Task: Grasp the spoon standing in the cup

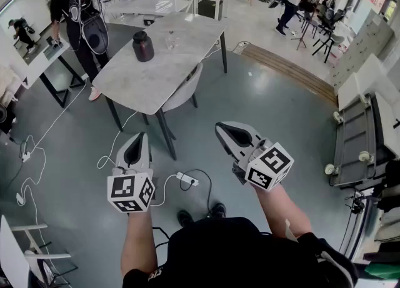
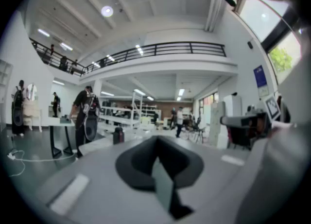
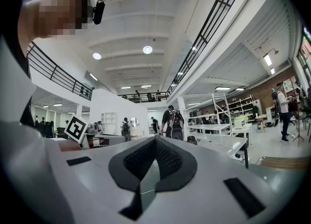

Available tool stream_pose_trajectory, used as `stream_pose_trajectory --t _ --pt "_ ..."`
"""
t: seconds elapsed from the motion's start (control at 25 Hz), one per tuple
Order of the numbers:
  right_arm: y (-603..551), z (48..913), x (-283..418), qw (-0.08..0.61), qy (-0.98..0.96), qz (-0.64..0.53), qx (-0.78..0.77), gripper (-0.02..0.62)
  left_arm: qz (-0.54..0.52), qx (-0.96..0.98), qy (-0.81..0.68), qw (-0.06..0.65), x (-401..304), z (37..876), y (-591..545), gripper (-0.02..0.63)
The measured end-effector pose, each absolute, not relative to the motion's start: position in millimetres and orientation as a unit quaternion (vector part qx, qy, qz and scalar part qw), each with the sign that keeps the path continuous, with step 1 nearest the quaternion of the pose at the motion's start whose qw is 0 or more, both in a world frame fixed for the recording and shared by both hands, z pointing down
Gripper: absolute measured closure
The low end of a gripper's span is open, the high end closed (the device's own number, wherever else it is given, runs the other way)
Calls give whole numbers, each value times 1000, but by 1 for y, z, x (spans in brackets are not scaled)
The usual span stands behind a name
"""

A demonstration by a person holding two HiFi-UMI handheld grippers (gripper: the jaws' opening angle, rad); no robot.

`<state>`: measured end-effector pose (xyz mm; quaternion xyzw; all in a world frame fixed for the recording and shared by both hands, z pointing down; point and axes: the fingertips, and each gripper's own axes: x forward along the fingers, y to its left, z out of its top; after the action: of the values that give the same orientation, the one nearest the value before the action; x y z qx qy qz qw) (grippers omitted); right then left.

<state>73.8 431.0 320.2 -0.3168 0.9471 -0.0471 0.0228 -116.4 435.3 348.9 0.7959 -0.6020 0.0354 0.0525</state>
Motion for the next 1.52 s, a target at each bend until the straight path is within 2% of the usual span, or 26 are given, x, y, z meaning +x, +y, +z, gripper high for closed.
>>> stream_pose_trajectory --t 0.36,0.68,1.04,1.24,1.52 --pt "431 320 103 25 942 -38 -331 604 36 802 -594 48 -101 342 422 597" --pt "443 321 176 50 935 -78 -343 603 37 832 -553 29 -22 330 414 597" --pt "441 344 211 64 930 -130 -338 601 45 846 -527 61 37 359 415 597" --pt "411 356 203 38 938 -135 -316 601 32 842 -533 77 38 368 382 597" --pt "314 372 201 -8 937 -131 -322 601 -2 820 -560 118 -3 400 272 597"
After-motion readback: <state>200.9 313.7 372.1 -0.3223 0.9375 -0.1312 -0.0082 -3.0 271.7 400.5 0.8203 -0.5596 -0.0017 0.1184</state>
